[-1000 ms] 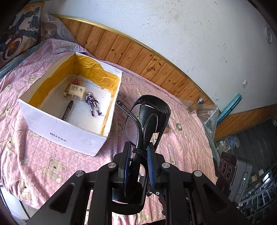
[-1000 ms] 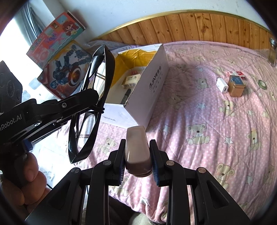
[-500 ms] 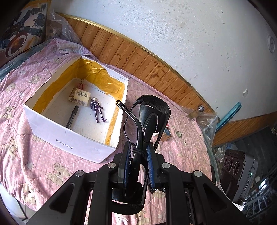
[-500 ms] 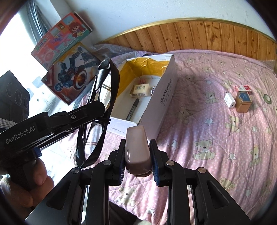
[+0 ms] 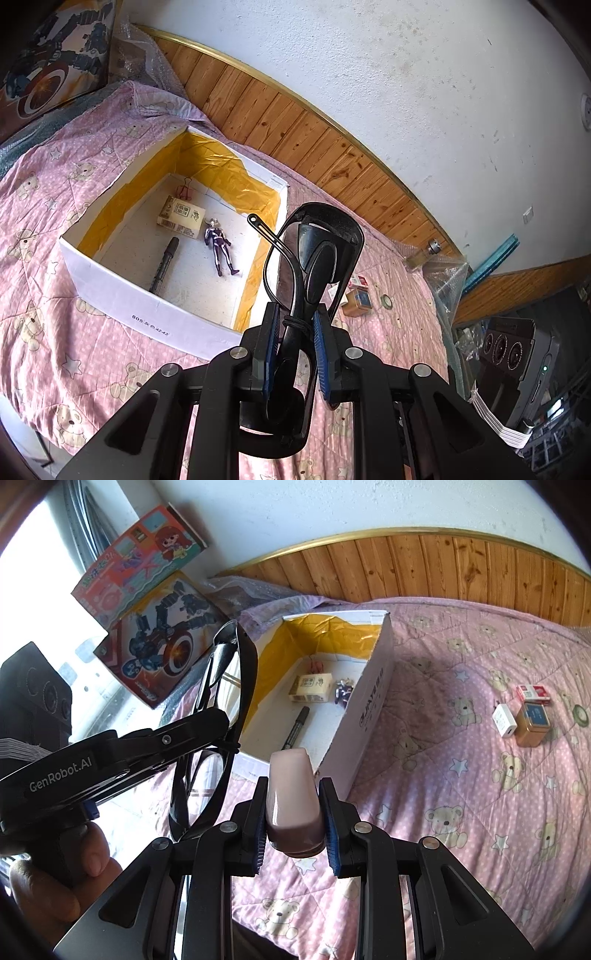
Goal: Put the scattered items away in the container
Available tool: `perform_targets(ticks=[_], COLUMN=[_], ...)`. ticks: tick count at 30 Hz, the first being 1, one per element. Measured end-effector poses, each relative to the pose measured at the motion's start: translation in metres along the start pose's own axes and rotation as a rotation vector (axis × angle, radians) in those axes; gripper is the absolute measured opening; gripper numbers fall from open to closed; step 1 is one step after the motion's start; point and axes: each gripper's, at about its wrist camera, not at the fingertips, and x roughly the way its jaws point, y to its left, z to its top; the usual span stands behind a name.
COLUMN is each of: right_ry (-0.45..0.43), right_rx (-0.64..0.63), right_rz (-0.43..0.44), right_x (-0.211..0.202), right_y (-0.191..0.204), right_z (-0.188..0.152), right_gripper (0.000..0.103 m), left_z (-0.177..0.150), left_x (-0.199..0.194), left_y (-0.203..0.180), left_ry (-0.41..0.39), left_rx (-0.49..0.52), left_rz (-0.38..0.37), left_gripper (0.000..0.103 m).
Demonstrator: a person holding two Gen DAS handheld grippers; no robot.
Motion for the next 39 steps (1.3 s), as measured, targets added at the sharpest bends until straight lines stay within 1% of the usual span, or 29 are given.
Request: perform_targets(ticks=[5, 11, 25, 32, 39], right_ry=[0.003, 0.01, 0.035, 0.048, 0.083], right_rx=[-0.023, -0.038, -0.068, -0.085, -0.093], right_rz=[0.012, 0.024, 0.031, 0.028, 0.028], right_x=[0.007, 0.018, 0.043, 0.055, 0.075], right_y=[0.009, 0.017, 0.019, 0.019, 0.015], right_z=[0.012, 0.024, 0.052, 0.066, 0.074], right_gripper=[0.028, 0.028, 0.028, 0.028, 0.028], left_z=[0.013, 0.03, 0.069, 0.085, 0.094], left_x=[-0.002, -0.002, 0.009, 0.023, 0.041], left_y=[0.009, 0.023, 0.045, 0.053, 0.062], left_ry=[-0.011, -0.023, -0.039, -0.012, 0.031], left_rx=[-0.017, -0.028, -0.032, 0.005, 0.061], left_rz=[0.001, 0.024, 0.055, 0.095, 0.155], left_gripper=[0.019, 0.019, 0.019, 0.019, 0.019])
